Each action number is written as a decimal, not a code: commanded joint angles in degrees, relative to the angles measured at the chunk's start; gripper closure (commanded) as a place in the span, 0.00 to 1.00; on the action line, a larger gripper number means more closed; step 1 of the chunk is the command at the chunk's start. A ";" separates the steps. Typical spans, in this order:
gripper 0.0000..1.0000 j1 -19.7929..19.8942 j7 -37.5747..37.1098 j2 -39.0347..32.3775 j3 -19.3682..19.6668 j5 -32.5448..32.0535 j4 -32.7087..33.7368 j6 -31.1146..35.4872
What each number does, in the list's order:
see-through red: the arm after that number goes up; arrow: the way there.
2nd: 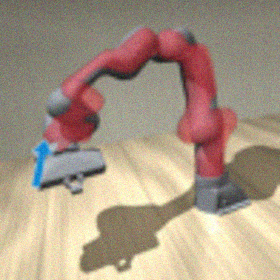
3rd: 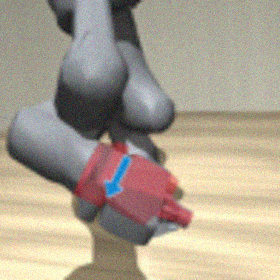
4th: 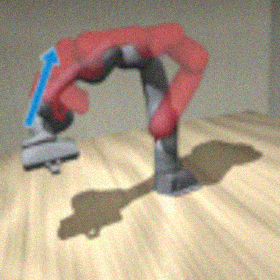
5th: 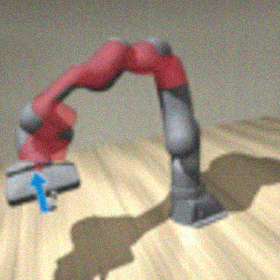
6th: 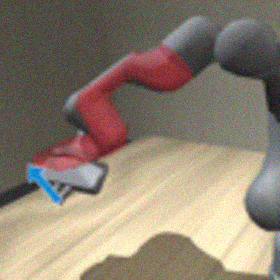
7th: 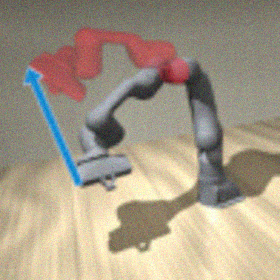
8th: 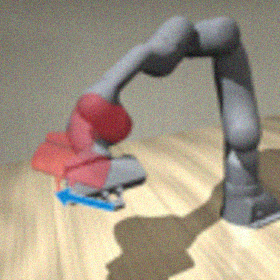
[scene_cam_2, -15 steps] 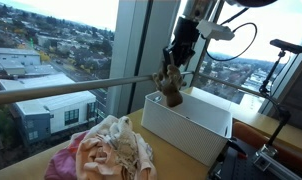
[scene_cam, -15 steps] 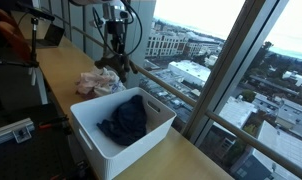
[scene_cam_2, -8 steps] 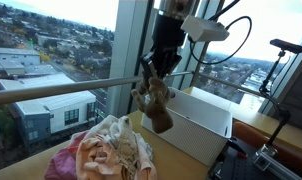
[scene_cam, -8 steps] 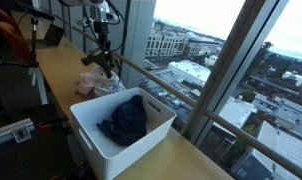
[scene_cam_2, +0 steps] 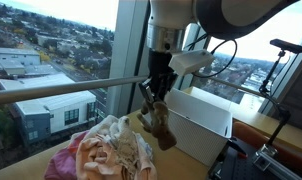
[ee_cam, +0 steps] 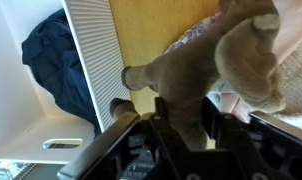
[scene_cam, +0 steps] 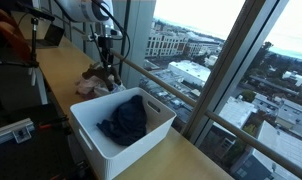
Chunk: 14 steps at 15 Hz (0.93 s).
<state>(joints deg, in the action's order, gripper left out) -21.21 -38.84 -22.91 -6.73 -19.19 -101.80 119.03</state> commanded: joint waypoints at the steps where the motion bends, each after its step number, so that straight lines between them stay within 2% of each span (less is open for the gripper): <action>1: 0.29 0.59 1.40 1.27 1.16 -0.11 2.62 -3.36; 5: 0.00 4.40 3.13 3.36 3.70 0.53 3.30 -4.36; 9: 0.00 10.30 5.29 3.42 7.10 1.35 2.11 -2.05; 14: 0.00 15.53 7.76 -1.98 8.80 5.12 1.71 2.16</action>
<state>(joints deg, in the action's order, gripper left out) -7.05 -32.71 -21.75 1.51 -17.25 -99.86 118.21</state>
